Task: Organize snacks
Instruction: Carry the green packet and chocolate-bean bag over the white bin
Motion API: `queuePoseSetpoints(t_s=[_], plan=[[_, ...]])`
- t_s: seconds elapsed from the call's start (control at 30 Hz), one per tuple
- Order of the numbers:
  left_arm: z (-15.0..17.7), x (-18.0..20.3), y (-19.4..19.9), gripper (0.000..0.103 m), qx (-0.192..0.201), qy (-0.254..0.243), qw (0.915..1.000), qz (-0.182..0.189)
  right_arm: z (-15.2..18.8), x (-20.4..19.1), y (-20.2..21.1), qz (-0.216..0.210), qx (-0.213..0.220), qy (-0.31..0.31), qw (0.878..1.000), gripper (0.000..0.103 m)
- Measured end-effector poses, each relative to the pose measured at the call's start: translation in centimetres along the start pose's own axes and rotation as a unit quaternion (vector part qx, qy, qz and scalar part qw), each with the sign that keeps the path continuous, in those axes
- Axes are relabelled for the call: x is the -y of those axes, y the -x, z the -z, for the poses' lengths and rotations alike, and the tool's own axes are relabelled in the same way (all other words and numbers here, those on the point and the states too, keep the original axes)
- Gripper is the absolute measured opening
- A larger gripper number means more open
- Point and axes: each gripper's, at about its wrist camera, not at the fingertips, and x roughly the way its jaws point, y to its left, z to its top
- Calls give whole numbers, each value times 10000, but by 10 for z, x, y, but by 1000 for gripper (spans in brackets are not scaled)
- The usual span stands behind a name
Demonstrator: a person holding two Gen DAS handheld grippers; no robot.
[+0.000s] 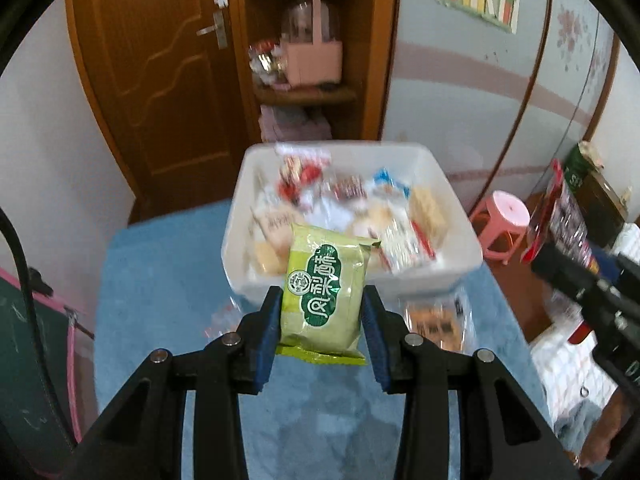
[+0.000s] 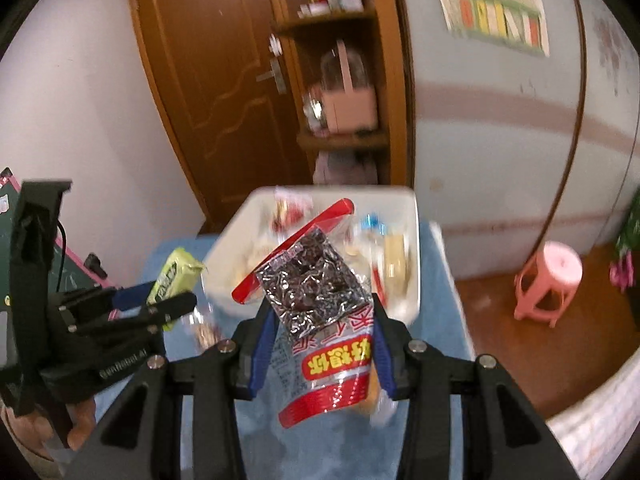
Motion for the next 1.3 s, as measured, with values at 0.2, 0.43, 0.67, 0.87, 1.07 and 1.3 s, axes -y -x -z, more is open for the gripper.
queuePoseSetpoints(t_s=[0.2,0.43,0.67,0.87,1.07,1.3], plan=[[-55,-14,9,38,250,-39,9992,-321,-67,-7,-7,66,268,159,9995,44],[-97,-32,-13,38,233,155,9977,-620,-106,-9,-43,462,167,242,9985,44],[-114,-38,-52,38,187,221,9966,-777,-115,0,-87,659,-213,-9,9976,44],[-110,-31,-82,38,41,82,9966,-814,-108,10,-113,785,-476,-97,9957,44],[-106,-23,-106,38,-139,35,9965,-818,-101,14,-135,833,-690,-113,9941,45],[-99,-19,-129,101,-441,97,9963,-736,-92,21,-159,857,-970,-272,9912,61]])
